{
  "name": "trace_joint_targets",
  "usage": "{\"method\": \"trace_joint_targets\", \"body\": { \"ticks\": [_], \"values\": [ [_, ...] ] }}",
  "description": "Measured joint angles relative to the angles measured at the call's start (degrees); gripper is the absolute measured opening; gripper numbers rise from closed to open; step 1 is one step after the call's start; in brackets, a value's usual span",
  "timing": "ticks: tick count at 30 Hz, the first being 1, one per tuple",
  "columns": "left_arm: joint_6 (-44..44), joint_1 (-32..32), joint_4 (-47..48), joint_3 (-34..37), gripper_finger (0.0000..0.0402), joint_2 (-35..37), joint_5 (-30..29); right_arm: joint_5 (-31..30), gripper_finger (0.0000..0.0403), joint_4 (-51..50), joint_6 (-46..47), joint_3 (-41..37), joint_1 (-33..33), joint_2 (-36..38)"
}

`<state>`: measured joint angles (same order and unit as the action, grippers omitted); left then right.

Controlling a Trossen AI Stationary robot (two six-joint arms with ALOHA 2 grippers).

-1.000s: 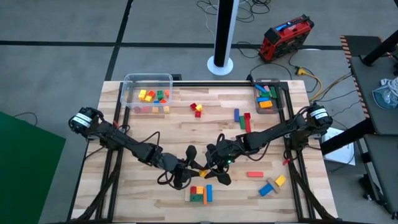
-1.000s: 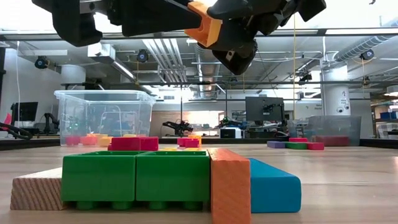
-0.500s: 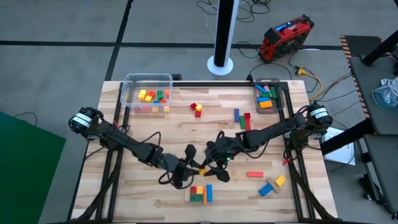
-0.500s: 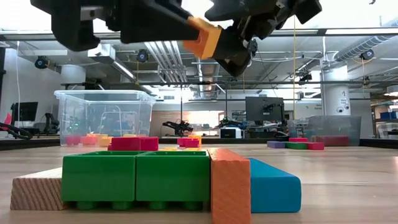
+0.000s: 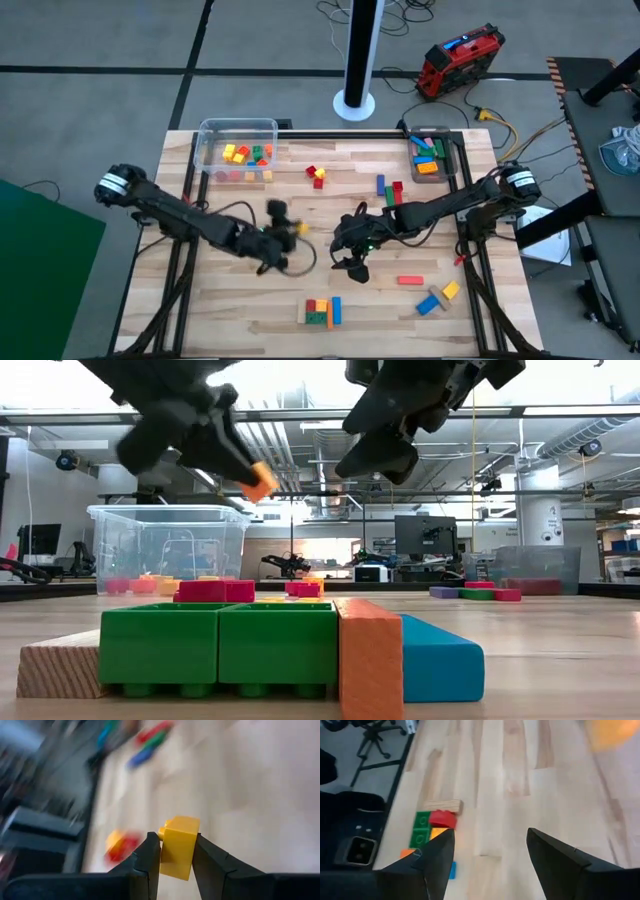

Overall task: Sort blocks by size
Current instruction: Put the yellow square game piece into the transparent bin, then put the blue rectangular wooden block into the black bin

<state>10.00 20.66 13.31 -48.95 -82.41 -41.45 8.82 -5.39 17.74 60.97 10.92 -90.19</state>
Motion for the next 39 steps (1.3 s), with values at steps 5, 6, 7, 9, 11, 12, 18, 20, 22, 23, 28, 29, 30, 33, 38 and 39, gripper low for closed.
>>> {"method": "trace_joint_targets", "body": {
  "ticks": [5,6,7,9,11,12,18,20,22,23,28,29,30,33,38,39],
  "values": [
    [-13.0,-8.6,16.4,0.0,0.0081,7.8,-6.5,-0.9,0.0226,0.0,0.0,0.0,0.0,0.0],
    [-15.2,-11.1,19.2,0.0,0.0081,9.4,-6.6,-1.4,0.0224,0.1,0.1,0.0,0.1,0.0],
    [-17.0,-14.0,21.3,0.0,0.0081,10.8,-6.6,-1.7,0.0224,0.2,0.1,0.0,0.1,0.0],
    [-19.2,-20.0,23.7,0.0,0.0081,13.4,-6.6,-2.6,0.0224,0.1,0.2,0.0,0.1,0.0],
    [-19.6,-27.1,24.3,0.0,0.0081,15.4,-6.6,-3.4,0.0227,0.2,0.2,-0.1,0.1,0.0],
    [-19.4,-30.7,24.3,0.0,0.0081,16.0,-6.6,-3.6,0.0229,0.2,0.2,-0.1,0.1,0.0],
    [-18.7,-50.6,24.0,0.0,0.009,16.5,0.5,-4.3,0.0239,0.3,0.2,-0.1,0.1,0.0],
    [-18.6,-54.8,24.2,0.0,0.0101,15.6,5.5,-4.3,0.0242,0.3,0.2,-0.1,0.1,0.0],
    [-18.5,-56.8,24.0,0.2,0.0114,14.5,7.7,-4.4,0.0244,0.3,0.2,-0.1,0.1,0.0],
    [-18.4,-56.9,23.9,0.4,0.0121,14.0,7.7,-4.4,0.0245,0.3,0.2,-0.2,0.1,0.0],
    [-18.7,-55.9,23.5,0.7,0.0146,11.9,6.2,-4.5,0.0238,0.4,0.2,-1.0,0.0,0.0],
    [-18.8,-55.6,23.1,0.7,0.015,11.7,6.1,-4.8,0.0236,0.3,0.2,-1.3,0.0,0.0],
    [-18.9,-55.2,22.8,0.7,0.0153,11.5,6.0,-5.4,0.0235,0.3,0.2,-1.5,0.0,0.0],
    [-19.5,-53.5,22.9,0.7,0.0158,11.7,6.0,-9.0,0.0231,0.3,1.8,-2.4,-0.1,0.0],
    [-21.5,-47.1,22.8,0.7,0.0158,13.6,6.0,-15.2,0.0232,0.1,4.2,-3.5,-0.1,0.0],
    [-22.2,-45.2,22.7,0.7,0.0158,14.0,5.9,-16.7,0.0233,0.0,4.8,-3.6,-0.1,0.0]
  ]
}}
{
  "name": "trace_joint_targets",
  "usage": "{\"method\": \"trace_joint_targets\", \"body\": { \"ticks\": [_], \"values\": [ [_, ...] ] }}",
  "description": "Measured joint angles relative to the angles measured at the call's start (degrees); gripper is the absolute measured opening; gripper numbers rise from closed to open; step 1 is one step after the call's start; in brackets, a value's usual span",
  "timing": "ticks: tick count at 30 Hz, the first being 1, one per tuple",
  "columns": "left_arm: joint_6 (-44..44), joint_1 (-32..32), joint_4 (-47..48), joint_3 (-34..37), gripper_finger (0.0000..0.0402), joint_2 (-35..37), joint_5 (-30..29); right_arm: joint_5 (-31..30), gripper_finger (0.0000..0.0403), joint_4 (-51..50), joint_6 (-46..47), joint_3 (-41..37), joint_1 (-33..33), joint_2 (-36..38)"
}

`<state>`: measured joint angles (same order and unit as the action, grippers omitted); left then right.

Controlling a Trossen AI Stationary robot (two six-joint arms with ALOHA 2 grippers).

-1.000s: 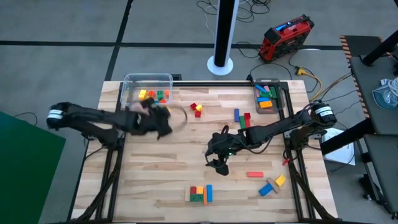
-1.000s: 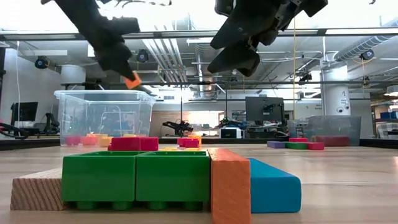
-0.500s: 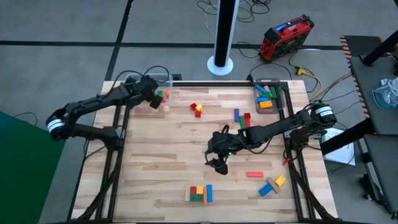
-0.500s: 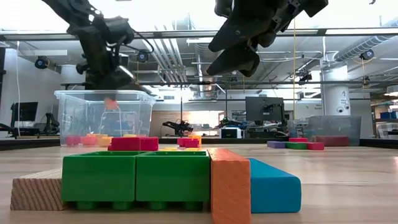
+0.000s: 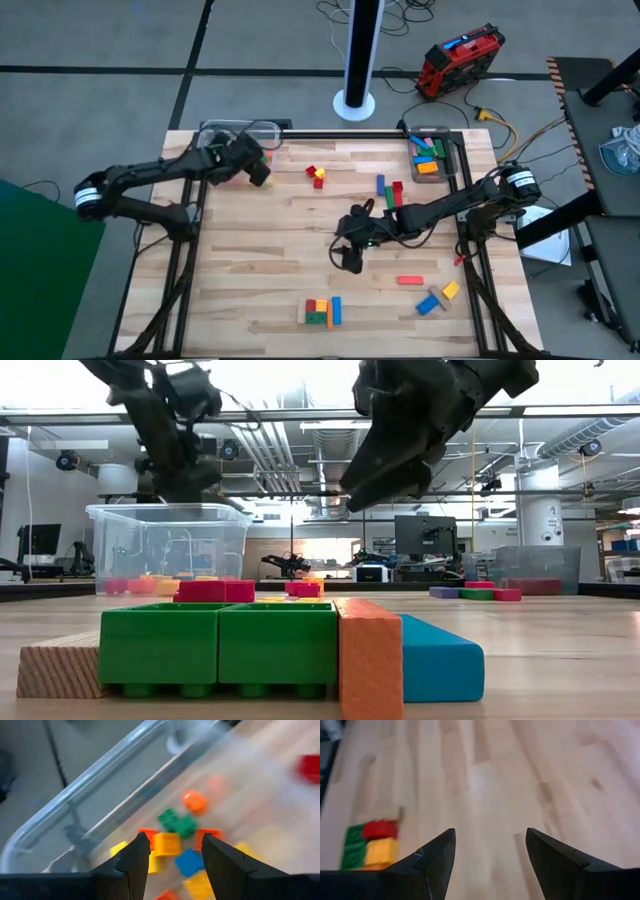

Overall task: Sort blocks by size
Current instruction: Put the blue rectangular wooden block into the black bin

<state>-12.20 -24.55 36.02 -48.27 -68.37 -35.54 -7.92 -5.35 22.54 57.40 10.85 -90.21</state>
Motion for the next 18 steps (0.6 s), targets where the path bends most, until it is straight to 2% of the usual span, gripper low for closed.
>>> {"method": "trace_joint_targets", "body": {
  "ticks": [2,4,8,18],
  "values": [
    [-0.9,4.3,-0.3,0.0,0.0158,0.7,-1.5,-3.2,0.0232,0.0,0.6,0.0,0.0,0.0],
    [-1.3,8.8,-0.4,0.0,0.0158,1.1,-5.7,-5.6,0.0229,0.0,0.8,-0.1,-0.1,0.0],
    [-3.5,17.1,-0.4,0.0,0.0159,2.0,-13.0,-7.1,0.0221,-0.1,1.0,-0.1,-0.7,0.0],
    [-13.6,32.8,-0.4,0.1,0.0158,0.4,-14.1,-7.7,0.0199,-1.8,3.1,-0.1,-1.4,0.0]
  ]
}}
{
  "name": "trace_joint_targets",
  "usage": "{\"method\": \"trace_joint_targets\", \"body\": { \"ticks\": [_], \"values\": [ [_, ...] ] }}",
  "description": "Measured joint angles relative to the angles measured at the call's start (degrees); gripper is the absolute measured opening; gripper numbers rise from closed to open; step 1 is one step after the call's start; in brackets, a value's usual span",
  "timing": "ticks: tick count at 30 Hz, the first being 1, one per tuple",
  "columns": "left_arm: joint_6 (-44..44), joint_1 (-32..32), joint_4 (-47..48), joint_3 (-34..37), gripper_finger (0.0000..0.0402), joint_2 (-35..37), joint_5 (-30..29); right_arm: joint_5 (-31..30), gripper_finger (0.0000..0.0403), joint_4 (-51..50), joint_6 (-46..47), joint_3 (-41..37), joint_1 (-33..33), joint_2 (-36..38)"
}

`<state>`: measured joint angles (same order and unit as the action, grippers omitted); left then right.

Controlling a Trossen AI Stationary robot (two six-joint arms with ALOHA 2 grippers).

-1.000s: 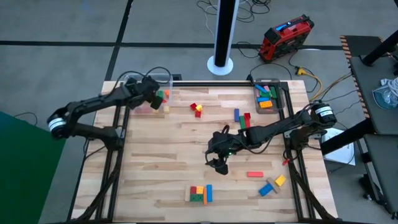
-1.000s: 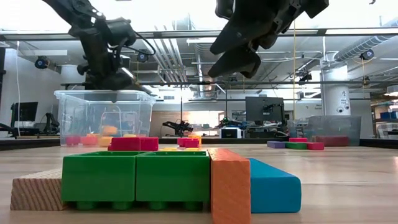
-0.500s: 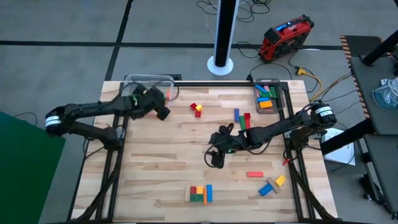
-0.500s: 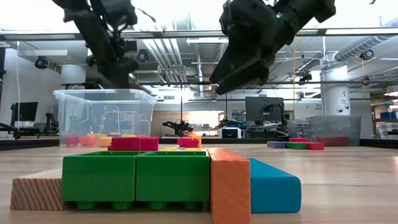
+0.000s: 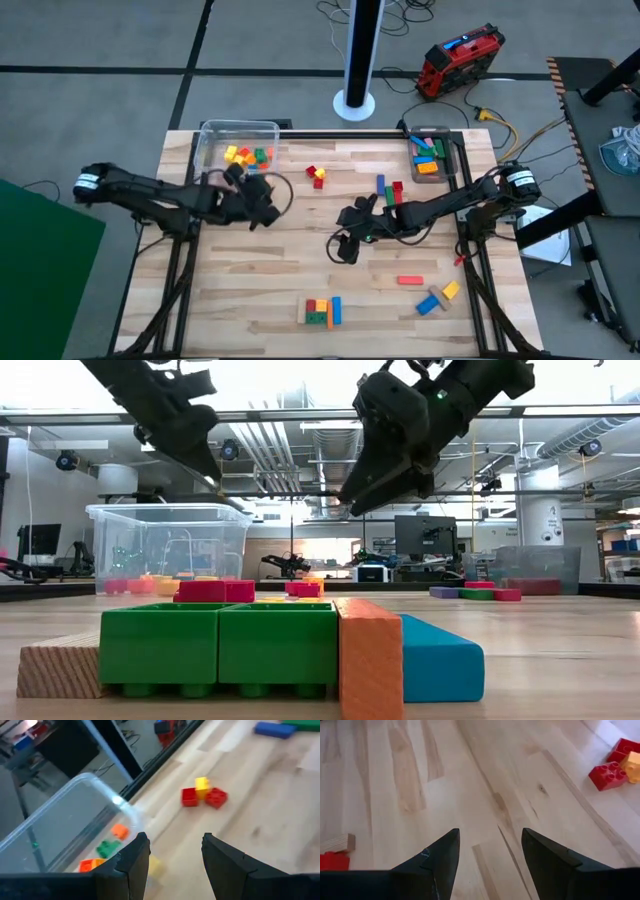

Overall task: Sort blocks by size
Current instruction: Put the blue rectangular wooden block into the black bin

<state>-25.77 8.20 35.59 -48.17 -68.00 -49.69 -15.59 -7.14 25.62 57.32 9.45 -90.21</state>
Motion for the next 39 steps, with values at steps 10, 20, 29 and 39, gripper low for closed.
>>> {"method": "trace_joint_targets", "body": {
  "ticks": [10,20,29,39],
  "values": [
    [-7.8,11.3,-0.6,0.0,0.0158,-6.9,-7.0,-10.7,0.0164,-17.9,11.5,0.0,-1.1,0.0],
    [-8.0,12.6,-2.6,0.0,0.0158,-13.1,-11.2,-13.1,0.0053,-25.6,16.8,0.0,-14.4,0.0],
    [-4.6,11.3,0.8,0.0,0.0158,-12.9,-15.7,-10.4,0.0013,-27.0,12.7,0.0,-28.3,-3.4],
    [-1.5,9.0,1.1,0.0,0.0158,-8.9,-15.3,-7.6,0.0012,-26.5,10.9,0.1,-29.4,-8.0]
  ]
}}
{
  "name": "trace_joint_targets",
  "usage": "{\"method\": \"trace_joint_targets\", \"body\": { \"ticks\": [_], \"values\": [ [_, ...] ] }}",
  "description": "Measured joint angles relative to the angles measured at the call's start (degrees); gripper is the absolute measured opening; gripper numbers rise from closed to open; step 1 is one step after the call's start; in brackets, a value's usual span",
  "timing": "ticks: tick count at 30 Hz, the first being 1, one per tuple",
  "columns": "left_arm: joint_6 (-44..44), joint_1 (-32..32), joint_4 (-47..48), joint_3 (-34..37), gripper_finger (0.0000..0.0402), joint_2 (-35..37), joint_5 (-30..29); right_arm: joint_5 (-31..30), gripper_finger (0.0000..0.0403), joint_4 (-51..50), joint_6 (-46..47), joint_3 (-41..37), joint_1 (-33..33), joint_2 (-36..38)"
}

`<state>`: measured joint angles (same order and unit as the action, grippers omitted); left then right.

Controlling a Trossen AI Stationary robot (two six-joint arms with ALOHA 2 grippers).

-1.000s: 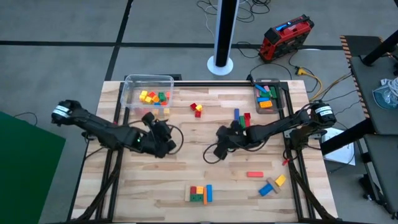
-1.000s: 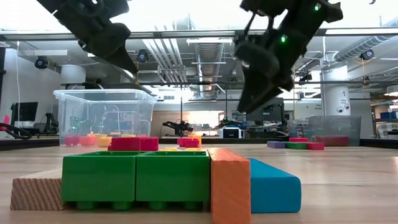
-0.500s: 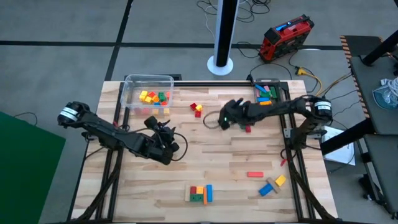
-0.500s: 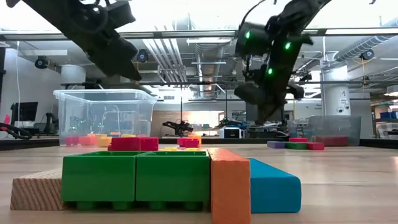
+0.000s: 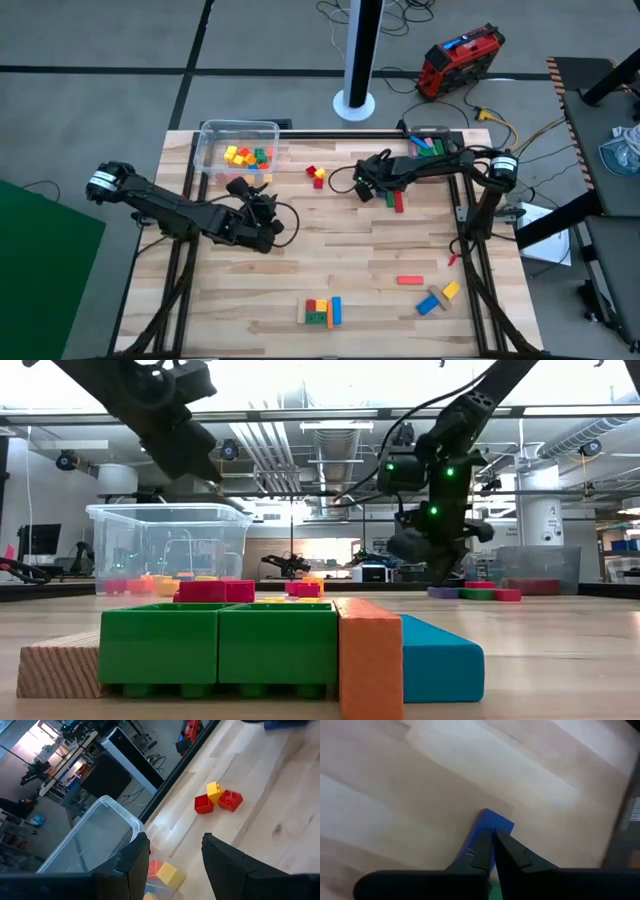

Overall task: Sort blocks by size
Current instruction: Put the blue rectangular wooden block into the black bin

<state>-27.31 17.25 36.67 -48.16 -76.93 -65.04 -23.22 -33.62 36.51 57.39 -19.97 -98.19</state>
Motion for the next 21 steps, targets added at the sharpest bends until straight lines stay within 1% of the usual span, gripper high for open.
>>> {"method": "trace_joint_targets", "body": {
  "ticks": [8,11,14,17,21],
  "values": [
    [-3.9,0.2,-0.2,0.0,0.0158,0.3,0.1,1.8,0.0012,2.5,-2.5,0.8,5.0,1.0],
    [-5.7,0.3,-0.7,0.0,0.0158,0.3,0.1,1.8,0.0013,2.4,-3.0,1.7,5.5,1.8],
    [-7.1,0.4,-1.0,0.0,0.0158,0.3,0.1,2.5,0.002,0.1,-2.7,2.7,5.4,2.0],
    [-8.7,0.7,-1.1,0.0,0.0158,0.3,0.2,2.9,0.0046,-3.4,-2.7,3.5,5.5,2.1],
    [-8.6,1.1,-1.1,0.0,0.0158,0.3,0.2,4.6,0.0108,-4.3,-2.8,3.8,5.7,2.1]
  ]
}}
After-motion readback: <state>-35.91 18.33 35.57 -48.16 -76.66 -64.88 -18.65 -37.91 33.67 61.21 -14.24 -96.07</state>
